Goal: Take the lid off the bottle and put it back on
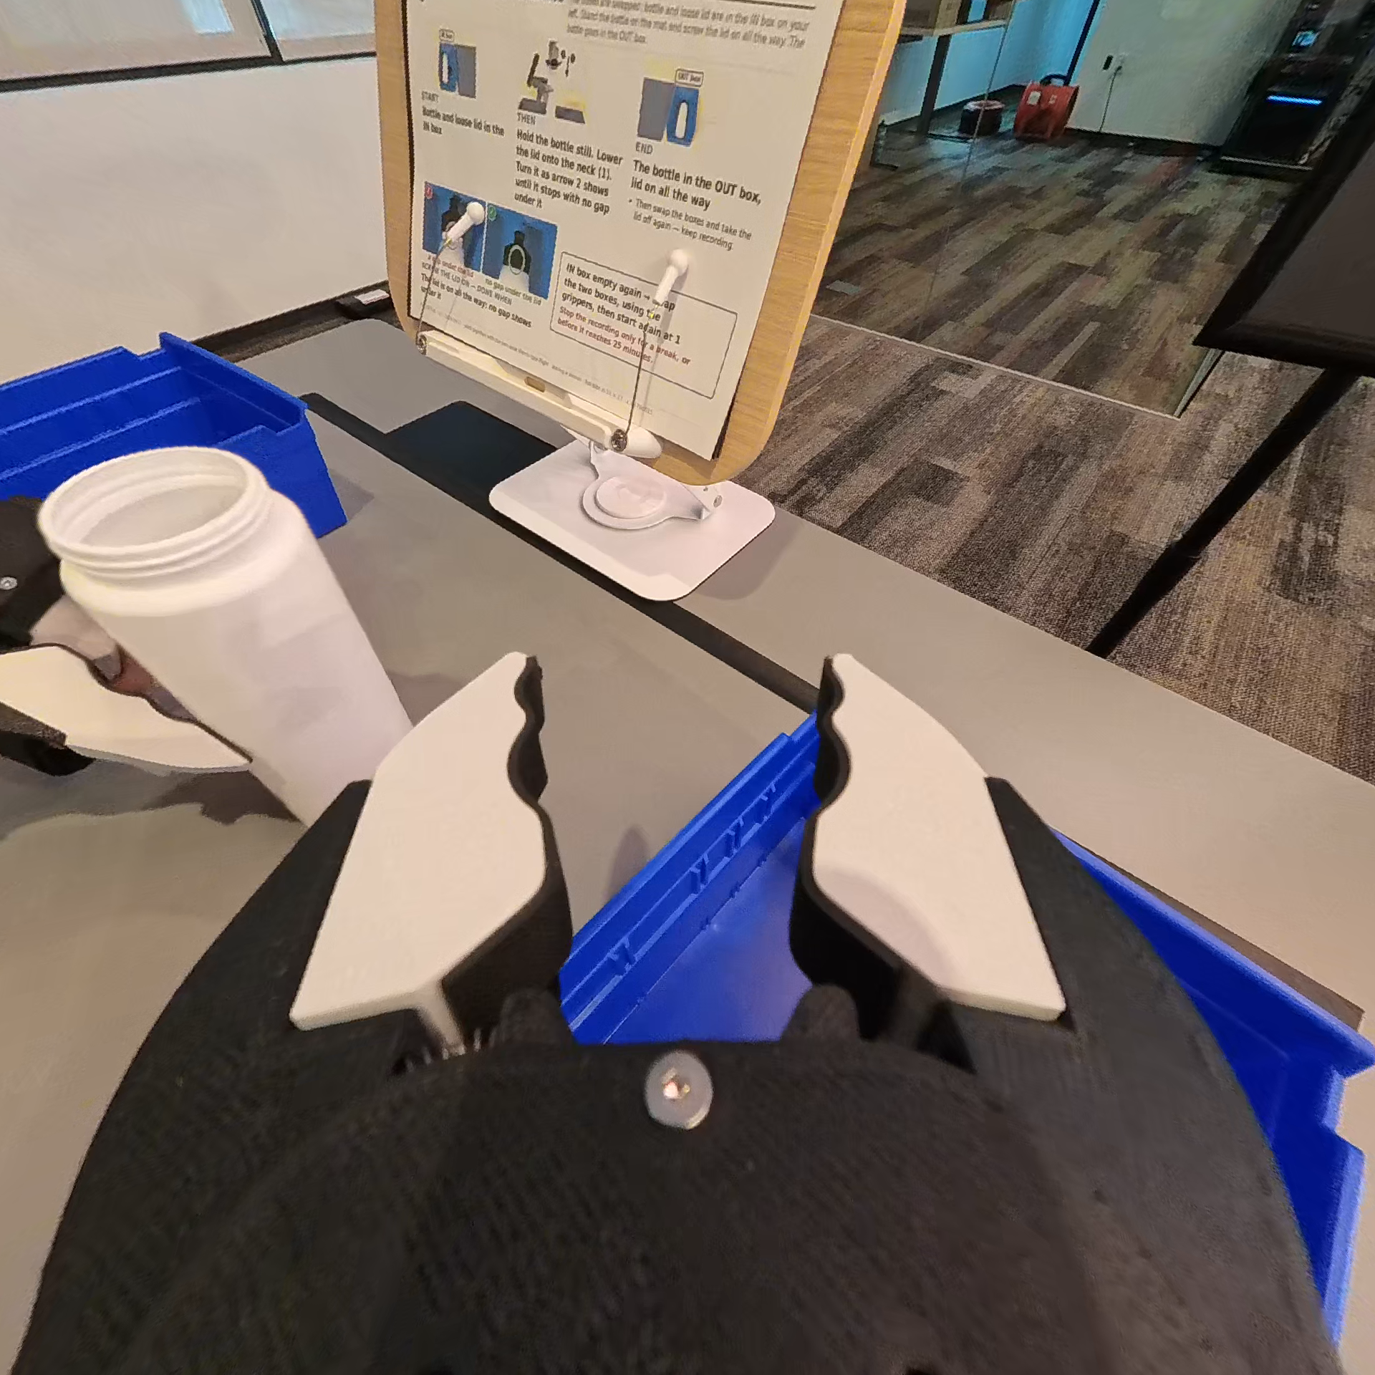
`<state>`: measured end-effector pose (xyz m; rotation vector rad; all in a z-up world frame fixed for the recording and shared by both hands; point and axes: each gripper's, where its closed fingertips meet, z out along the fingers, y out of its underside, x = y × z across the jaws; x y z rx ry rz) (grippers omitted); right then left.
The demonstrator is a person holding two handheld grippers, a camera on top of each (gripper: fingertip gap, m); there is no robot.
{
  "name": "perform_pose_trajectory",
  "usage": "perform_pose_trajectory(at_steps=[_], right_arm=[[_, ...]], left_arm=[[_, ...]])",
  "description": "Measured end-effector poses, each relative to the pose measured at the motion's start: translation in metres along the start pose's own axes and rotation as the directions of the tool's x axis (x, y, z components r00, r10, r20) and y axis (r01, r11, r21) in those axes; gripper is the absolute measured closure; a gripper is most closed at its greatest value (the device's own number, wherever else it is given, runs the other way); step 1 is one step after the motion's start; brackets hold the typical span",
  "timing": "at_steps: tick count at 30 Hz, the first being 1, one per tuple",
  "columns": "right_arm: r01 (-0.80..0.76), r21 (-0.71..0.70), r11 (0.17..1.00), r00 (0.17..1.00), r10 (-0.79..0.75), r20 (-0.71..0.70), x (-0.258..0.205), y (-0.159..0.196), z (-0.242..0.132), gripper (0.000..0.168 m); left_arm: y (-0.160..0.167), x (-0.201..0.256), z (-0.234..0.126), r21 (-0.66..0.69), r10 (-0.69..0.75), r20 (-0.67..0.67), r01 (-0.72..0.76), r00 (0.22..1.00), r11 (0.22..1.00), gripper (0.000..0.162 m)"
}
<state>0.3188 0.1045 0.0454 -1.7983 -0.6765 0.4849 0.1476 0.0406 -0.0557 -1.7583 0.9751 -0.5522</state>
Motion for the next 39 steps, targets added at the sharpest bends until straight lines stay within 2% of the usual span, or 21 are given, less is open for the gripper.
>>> perform_pose_trajectory(at_steps=[7, 9, 11, 14, 17, 18, 20, 21, 23, 26, 28, 30, 34, 39], right_arm=[[0.002, -0.02, 1.0, 1.0, -0.002, 0.0, 0.0, 0.005, 0.004, 0.096], [0.005, -0.025, 1.0, 1.0, -0.005, -0.004, 0.001, 0.006, 0.004, 0.096], [0.005, -0.03, 1.0, 1.0, -0.005, -0.009, 0.003, 0.008, 0.004, 0.096], [0.001, -0.031, 1.0, 1.0, -0.002, -0.018, 0.005, 0.008, 0.003, 0.096], [-0.001, -0.03, 1.0, 1.0, 0.001, -0.017, 0.005, 0.008, 0.003, 0.096], [0.002, -0.033, 0.999, 1.0, -0.002, -0.018, 0.004, 0.008, 0.004, 0.096], [0.013, -0.045, 0.999, 1.0, -0.014, -0.025, 0.004, 0.009, 0.005, 0.096], [0.02, -0.052, 0.998, 0.999, -0.022, -0.029, 0.004, 0.01, 0.006, 0.096], [0.034, -0.063, 0.997, 0.999, -0.036, -0.035, 0.002, 0.011, 0.008, 0.096], [0.052, -0.075, 0.996, 0.998, -0.056, -0.04, -0.002, 0.011, 0.01, 0.096], [0.073, -0.084, 0.994, 0.996, -0.077, -0.043, -0.006, 0.011, 0.012, 0.096], [0.096, -0.098, 0.991, 0.993, -0.102, -0.059, -0.008, 0.012, 0.012, 0.096], [0.114, -0.048, 0.992, 0.987, -0.119, -0.111, -0.009, 0.0, 0.009, 0.096], [0.122, 0.168, 0.978, 0.987, -0.101, -0.127, -0.014, -0.031, -0.004, 0.093]], left_arm=[[0.002, 0.004, -0.004, 0.057, -0.015, 0.008, 0.014, 1.0, 0.998, 0.081], [-0.004, 0.004, -0.008, 0.089, -0.066, 0.012, 0.064, 0.998, 0.994, 0.061], [-0.017, 0.009, -0.02, 0.126, -0.094, 0.006, 0.093, 0.996, 0.988, 0.055], [-0.06, 0.011, -0.069, 0.248, -0.072, 0.078, 0.051, 0.994, 0.968, 0.06], [-0.099, -0.02, -0.148, 0.329, -0.059, 0.342, -0.061, 0.938, 0.942, 0.086], [-0.106, -0.031, -0.173, 0.318, -0.041, 0.408, -0.1, 0.912, 0.943, 0.087], [-0.107, -0.053, -0.212, 0.25, 0.011, 0.495, -0.154, 0.869, 0.956, 0.077], [-0.102, -0.066, -0.228, 0.205, 0.037, 0.526, -0.169, 0.849, 0.964, 0.072], [-0.077, -0.095, -0.25, 0.091, 0.082, 0.56, -0.16, 0.824, 0.983, 0.075], [-0.013, -0.151, -0.266, -0.026, 0.033, 0.603, -0.022, 0.797, 0.999, 0.073], [0.034, -0.168, -0.25, -0.053, -0.025, 0.528, 0.062, 0.849, 0.997, 0.075], [0.072, -0.17, -0.226, -0.079, -0.036, 0.426, 0.077, 0.904, 0.994, 0.075], [0.109, -0.182, -0.196, -0.078, -0.04, 0.372, 0.075, 0.927, 0.994, 0.076], [0.157, -0.199, -0.175, -0.227, -0.123, 0.303, 0.197, 0.945, 0.954, 0.075]])
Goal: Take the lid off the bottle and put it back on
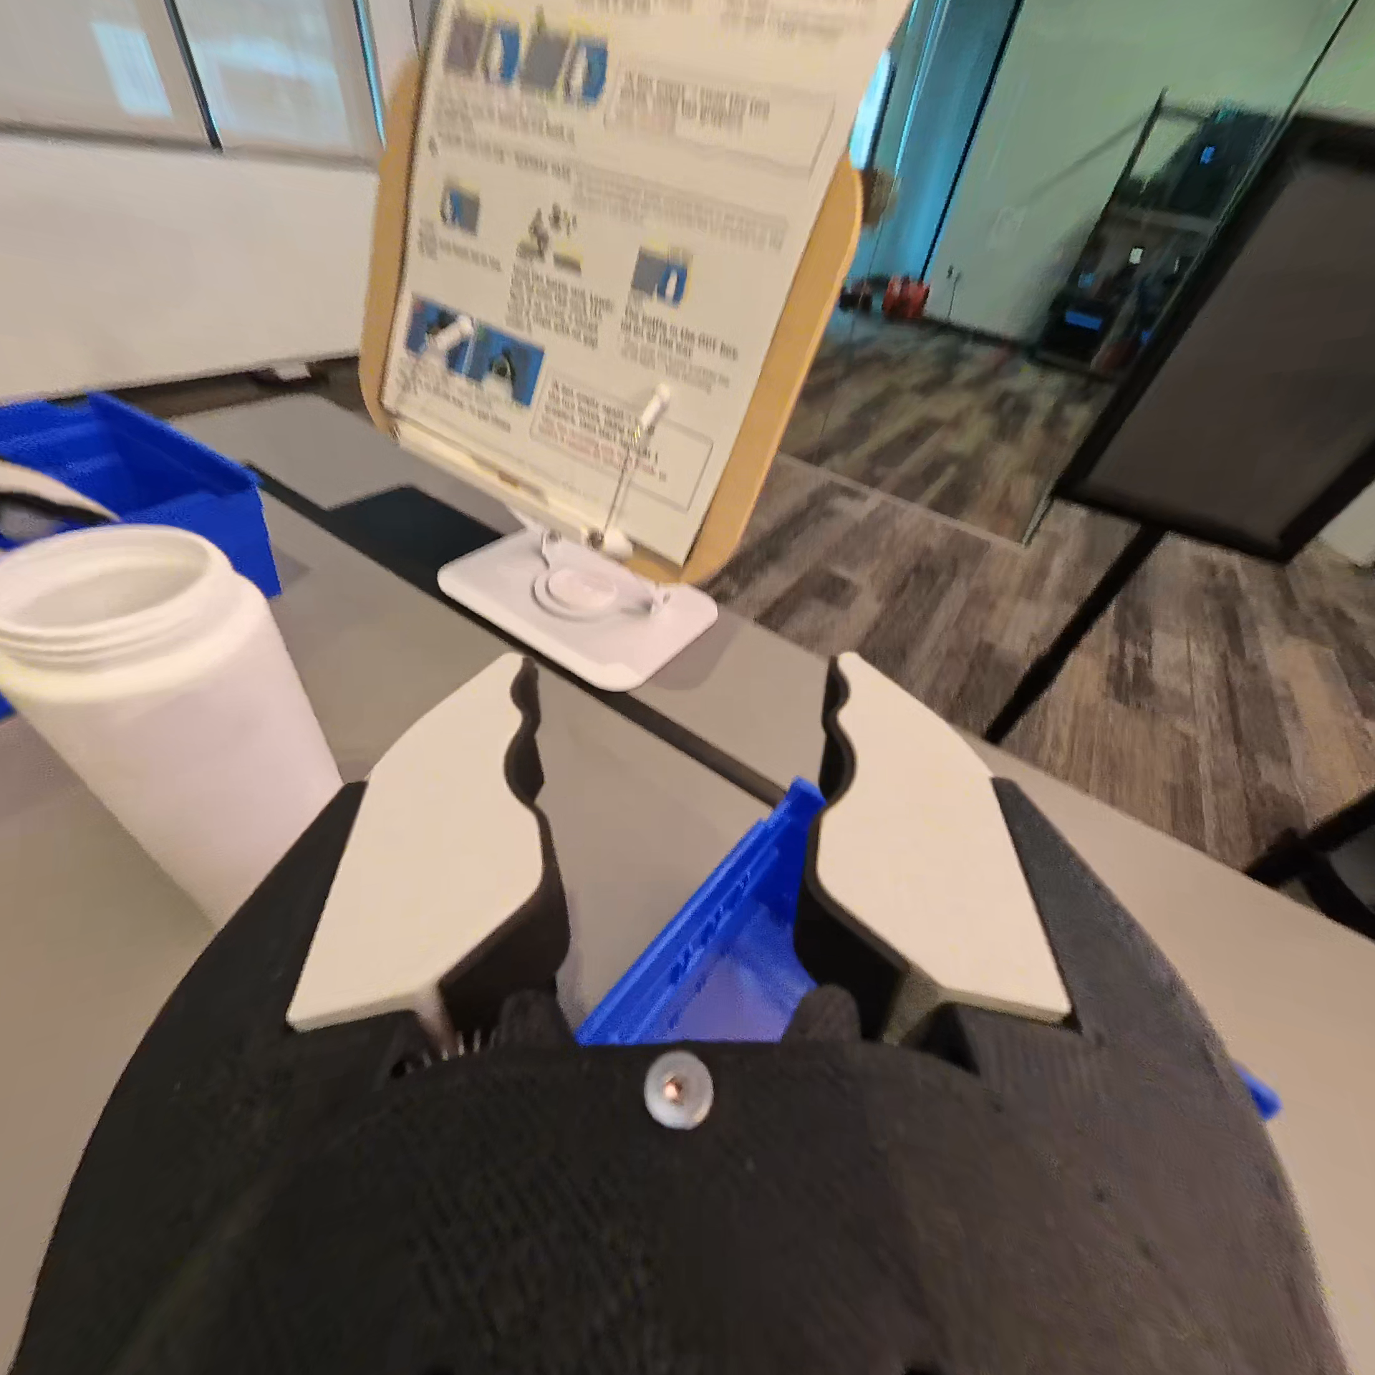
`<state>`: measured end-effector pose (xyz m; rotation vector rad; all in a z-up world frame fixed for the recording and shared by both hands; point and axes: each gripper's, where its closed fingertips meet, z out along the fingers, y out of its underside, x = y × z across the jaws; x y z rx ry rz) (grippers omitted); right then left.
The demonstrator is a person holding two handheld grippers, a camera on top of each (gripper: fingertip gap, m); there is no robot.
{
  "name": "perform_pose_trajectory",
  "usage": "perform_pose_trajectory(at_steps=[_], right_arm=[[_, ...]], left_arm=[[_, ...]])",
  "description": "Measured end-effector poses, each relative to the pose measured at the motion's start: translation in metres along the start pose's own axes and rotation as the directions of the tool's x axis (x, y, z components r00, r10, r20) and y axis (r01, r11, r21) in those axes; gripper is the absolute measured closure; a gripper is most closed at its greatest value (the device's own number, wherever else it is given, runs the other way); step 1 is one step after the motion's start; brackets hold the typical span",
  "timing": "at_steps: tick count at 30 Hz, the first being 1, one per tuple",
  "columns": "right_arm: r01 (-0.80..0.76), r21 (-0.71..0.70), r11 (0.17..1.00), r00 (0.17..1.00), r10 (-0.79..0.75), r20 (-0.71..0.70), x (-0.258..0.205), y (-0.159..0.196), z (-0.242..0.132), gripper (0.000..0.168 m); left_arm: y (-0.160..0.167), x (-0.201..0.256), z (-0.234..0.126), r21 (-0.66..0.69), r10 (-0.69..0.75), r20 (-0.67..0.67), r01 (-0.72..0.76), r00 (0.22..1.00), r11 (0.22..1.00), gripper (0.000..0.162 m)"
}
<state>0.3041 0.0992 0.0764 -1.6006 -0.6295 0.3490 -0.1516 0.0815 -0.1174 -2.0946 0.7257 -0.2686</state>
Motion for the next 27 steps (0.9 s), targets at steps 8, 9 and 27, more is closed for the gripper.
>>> perform_pose_trajectory(at_steps=[8, 9, 27], right_arm=[[-0.052, 0.349, 0.936, 0.998, 0.042, 0.035, 0.008, -0.043, -0.032, 0.092], [-0.059, 0.349, 0.935, 0.998, 0.049, 0.039, 0.009, -0.042, -0.032, 0.092], [-0.088, 0.336, 0.938, 0.992, 0.054, 0.11, -0.002, -0.044, -0.028, 0.094]], left_arm=[[0.011, -0.002, 0.026, -0.098, 0.046, -0.049, -0.051, 0.998, 0.994, 0.076], [0.012, -0.001, 0.029, -0.11, 0.053, -0.056, -0.059, 0.997, 0.992, 0.076], [-0.03, -0.016, -0.01, -0.115, 0.092, 0.032, -0.088, 0.995, 0.989, 0.09]])
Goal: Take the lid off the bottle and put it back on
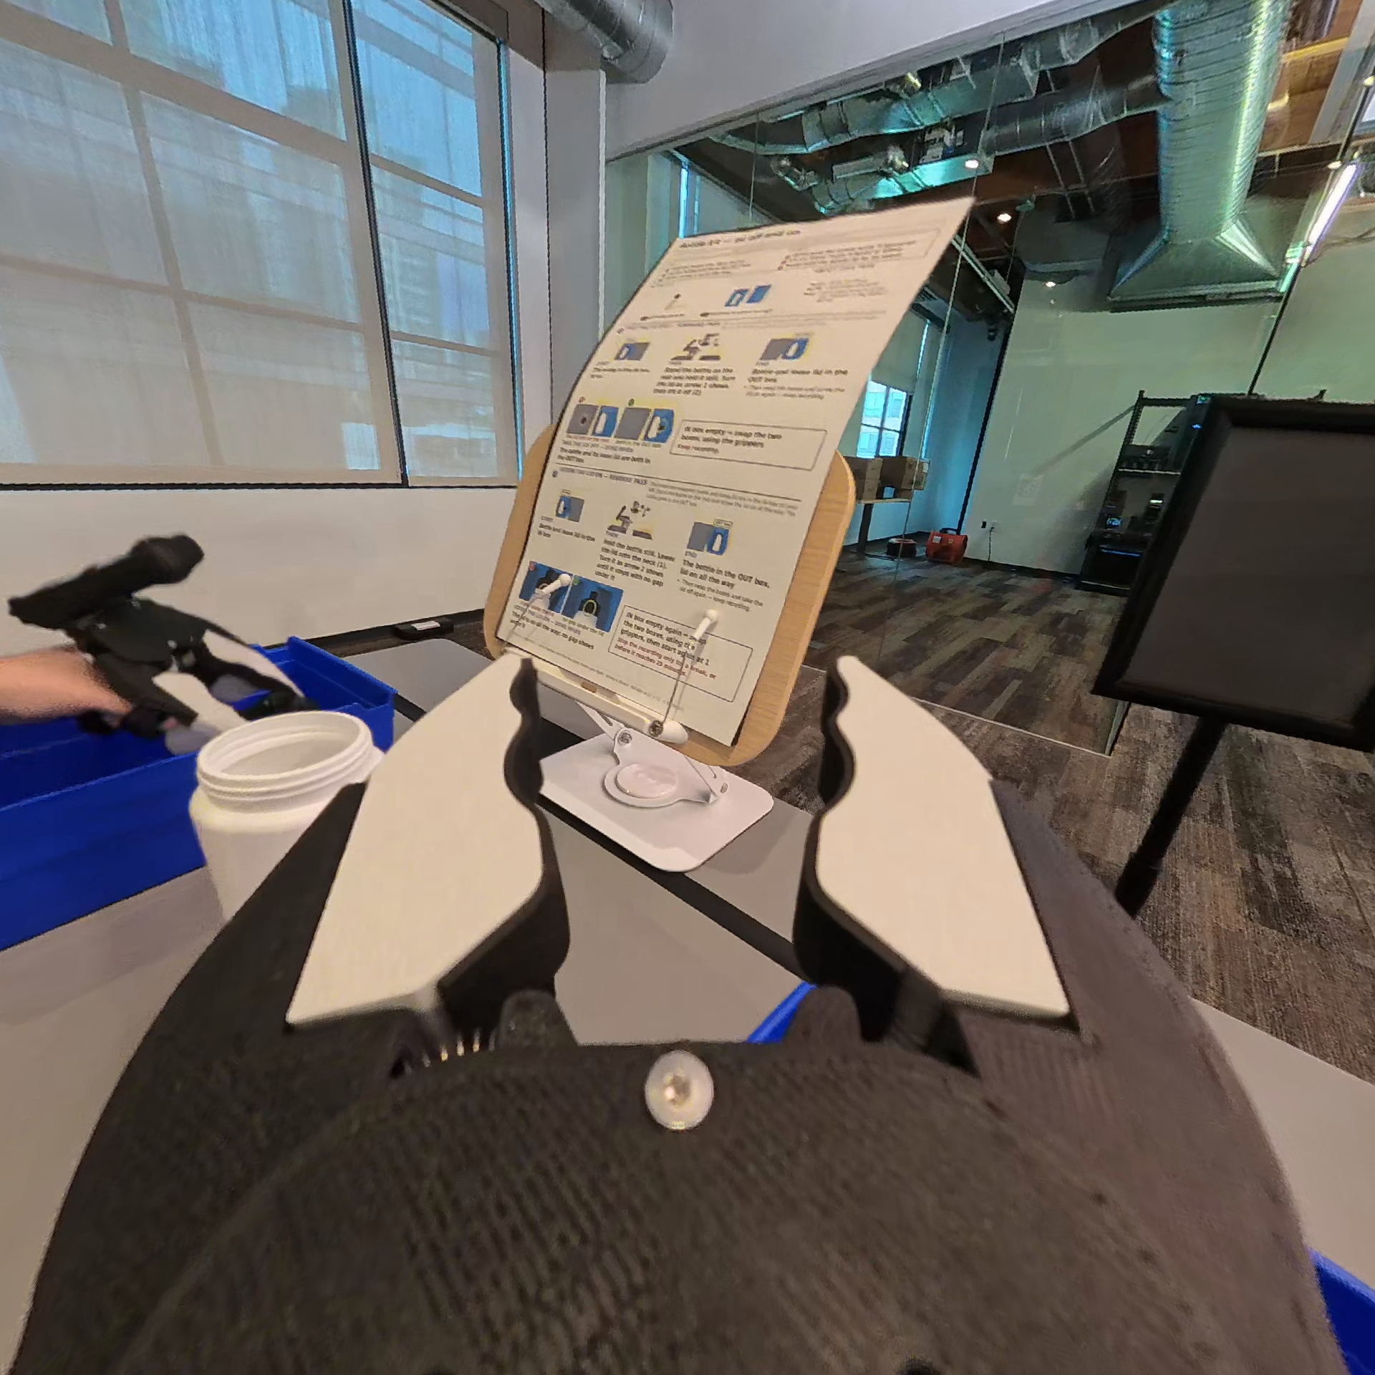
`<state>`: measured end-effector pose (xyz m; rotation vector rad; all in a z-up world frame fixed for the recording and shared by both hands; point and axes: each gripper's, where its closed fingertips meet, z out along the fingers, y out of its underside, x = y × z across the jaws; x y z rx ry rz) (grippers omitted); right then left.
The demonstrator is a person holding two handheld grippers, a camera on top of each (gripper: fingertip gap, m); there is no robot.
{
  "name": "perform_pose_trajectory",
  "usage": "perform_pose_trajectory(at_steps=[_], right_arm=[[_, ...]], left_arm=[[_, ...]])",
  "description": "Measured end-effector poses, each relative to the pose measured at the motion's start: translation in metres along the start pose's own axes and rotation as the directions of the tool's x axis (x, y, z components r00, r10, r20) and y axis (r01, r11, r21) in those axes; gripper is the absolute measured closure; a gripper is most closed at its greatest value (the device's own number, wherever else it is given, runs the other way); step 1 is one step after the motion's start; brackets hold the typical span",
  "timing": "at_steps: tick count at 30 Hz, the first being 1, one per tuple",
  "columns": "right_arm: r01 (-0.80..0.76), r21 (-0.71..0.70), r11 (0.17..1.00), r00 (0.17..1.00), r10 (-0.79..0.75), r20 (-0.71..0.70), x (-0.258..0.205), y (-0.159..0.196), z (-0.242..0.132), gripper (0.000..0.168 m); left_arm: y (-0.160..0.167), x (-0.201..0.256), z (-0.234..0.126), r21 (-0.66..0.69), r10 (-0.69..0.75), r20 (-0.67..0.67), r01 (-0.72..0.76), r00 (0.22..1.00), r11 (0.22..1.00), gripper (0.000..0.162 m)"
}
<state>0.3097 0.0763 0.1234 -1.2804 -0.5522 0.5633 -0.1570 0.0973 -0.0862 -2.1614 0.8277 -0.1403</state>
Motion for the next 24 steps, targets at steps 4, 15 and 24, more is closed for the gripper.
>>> perform_pose_trajectory(at_steps=[4, 15, 24], right_arm=[[0.027, 0.021, 0.999, 0.993, -0.029, 0.113, -0.03, -0.01, 0.003, 0.094], [0.027, -0.086, 0.996, 0.687, 0.044, 0.725, -0.217, -0.002, -0.004, 0.093], [0.133, -0.122, 0.984, 0.627, 0.012, 0.779, -0.254, 0.021, -0.007, 0.091]], left_arm=[[-0.06, 0.025, -0.069, 0.109, 0.121, -0.017, -0.118, 0.993, 0.987, 0.09], [-0.159, 0.252, -0.137, 0.346, 0.55, -0.397, -0.435, 0.735, 0.831, 0.091], [-0.175, 0.321, -0.133, 0.396, 0.614, -0.47, -0.47, 0.634, 0.789, 0.091]])
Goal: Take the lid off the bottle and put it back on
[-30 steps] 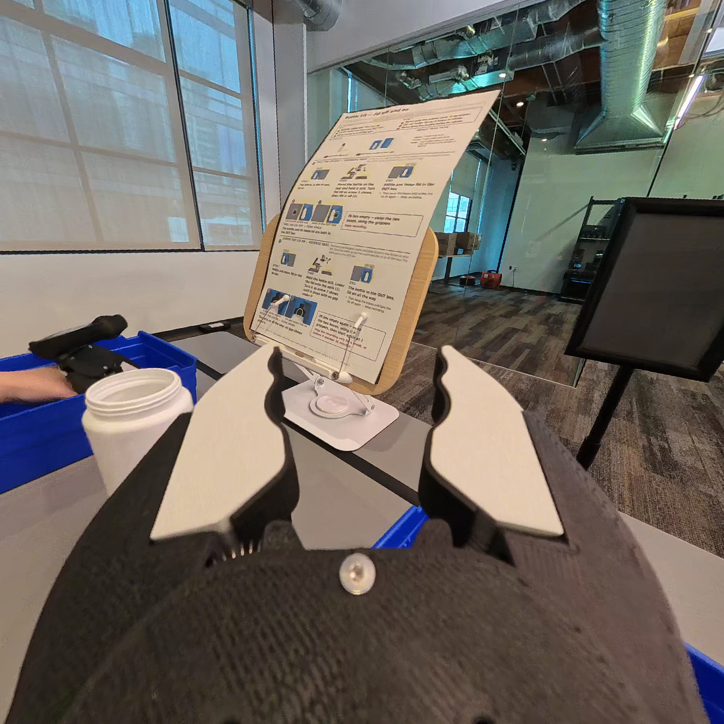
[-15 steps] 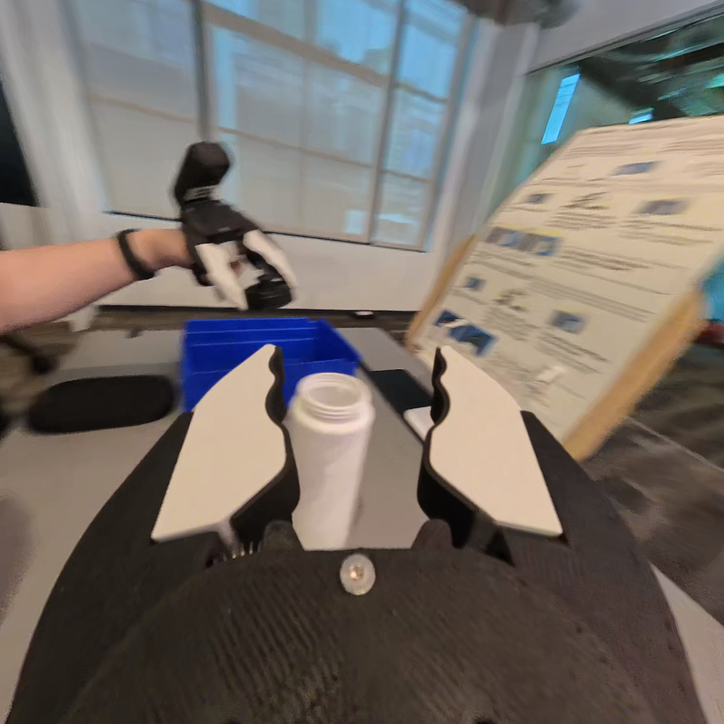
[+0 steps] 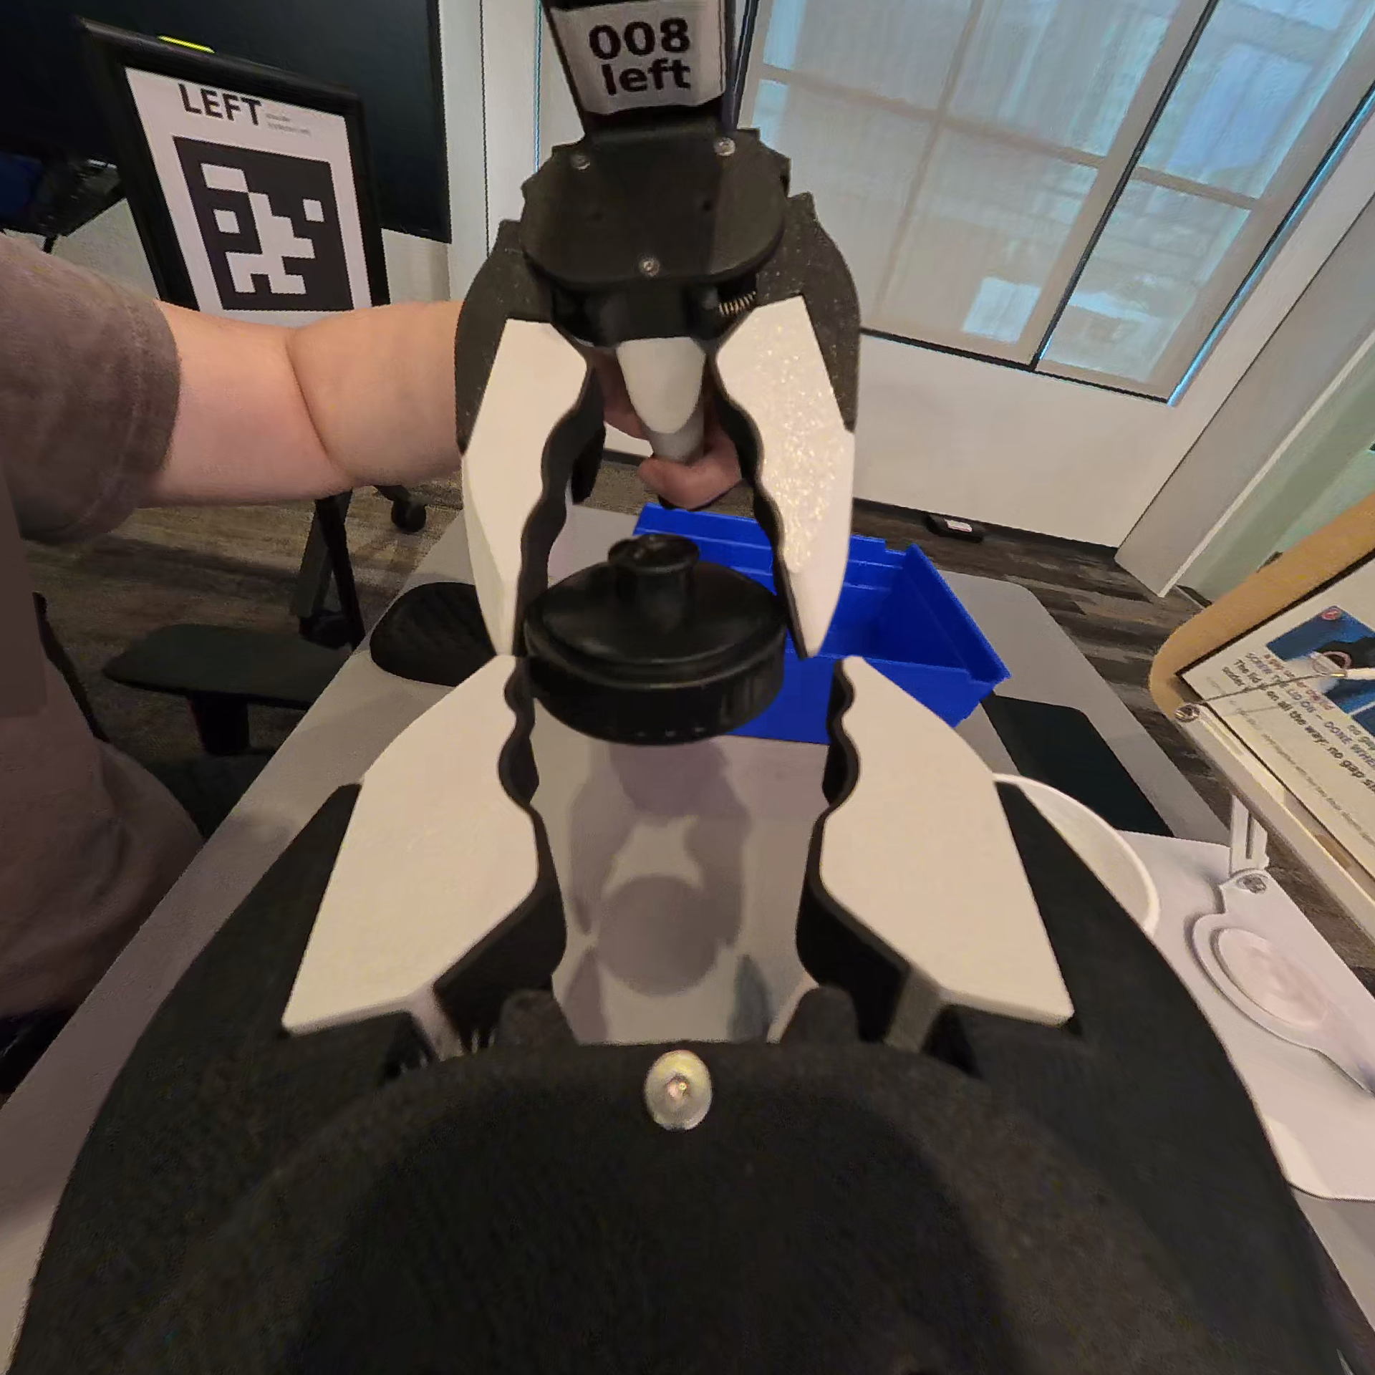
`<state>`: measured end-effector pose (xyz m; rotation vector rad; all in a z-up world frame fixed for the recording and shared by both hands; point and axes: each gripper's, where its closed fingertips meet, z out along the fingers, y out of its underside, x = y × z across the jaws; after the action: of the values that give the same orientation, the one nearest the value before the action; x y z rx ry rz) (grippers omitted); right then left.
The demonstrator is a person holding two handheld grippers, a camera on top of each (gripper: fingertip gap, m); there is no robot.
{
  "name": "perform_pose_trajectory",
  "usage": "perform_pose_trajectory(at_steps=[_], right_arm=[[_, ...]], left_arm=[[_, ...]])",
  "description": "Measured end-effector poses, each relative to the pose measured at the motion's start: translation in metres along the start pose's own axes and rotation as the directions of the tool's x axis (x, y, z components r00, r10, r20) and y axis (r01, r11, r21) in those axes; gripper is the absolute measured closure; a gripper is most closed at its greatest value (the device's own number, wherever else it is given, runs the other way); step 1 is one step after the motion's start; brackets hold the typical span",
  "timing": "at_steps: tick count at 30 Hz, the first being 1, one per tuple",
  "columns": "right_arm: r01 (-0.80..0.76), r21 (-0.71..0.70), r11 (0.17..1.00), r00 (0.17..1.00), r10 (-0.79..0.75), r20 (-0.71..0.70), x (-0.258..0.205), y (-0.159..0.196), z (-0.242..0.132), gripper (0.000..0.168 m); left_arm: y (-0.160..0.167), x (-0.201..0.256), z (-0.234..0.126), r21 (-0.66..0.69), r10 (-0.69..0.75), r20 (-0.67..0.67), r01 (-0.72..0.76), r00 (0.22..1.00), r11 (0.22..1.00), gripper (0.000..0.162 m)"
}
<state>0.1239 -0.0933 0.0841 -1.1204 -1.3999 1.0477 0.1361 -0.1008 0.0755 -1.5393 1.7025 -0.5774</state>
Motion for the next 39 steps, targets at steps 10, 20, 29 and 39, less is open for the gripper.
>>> perform_pose_trajectory(at_steps=[10, 20, 29, 39], right_arm=[[0.014, -0.006, 1.0, 1.0, -0.014, -0.004, -0.004, -0.003, 0.002, 0.104], [0.063, 0.046, 0.997, 0.997, -0.06, -0.051, 0.0, -0.014, -0.007, 0.104], [0.029, 0.09, 0.996, 0.999, -0.026, -0.036, 0.003, -0.016, -0.012, 0.103], [-0.03, 0.182, 0.983, 0.999, 0.027, 0.02, 0.0, -0.024, -0.013, 0.097]], left_arm=[[0.0, -0.002, -0.003, -0.005, -0.033, 0.047, 0.033, 0.998, 0.999, 0.091], [-0.002, -0.01, -0.011, 0.12, -0.059, 0.172, 0.038, 0.983, 0.992, 0.09], [-0.007, -0.011, -0.009, 0.189, -0.078, 0.178, 0.043, 0.981, 0.981, 0.098], [-0.02, -0.009, -0.006, 0.276, -0.104, 0.162, 0.056, 0.981, 0.959, 0.098]])
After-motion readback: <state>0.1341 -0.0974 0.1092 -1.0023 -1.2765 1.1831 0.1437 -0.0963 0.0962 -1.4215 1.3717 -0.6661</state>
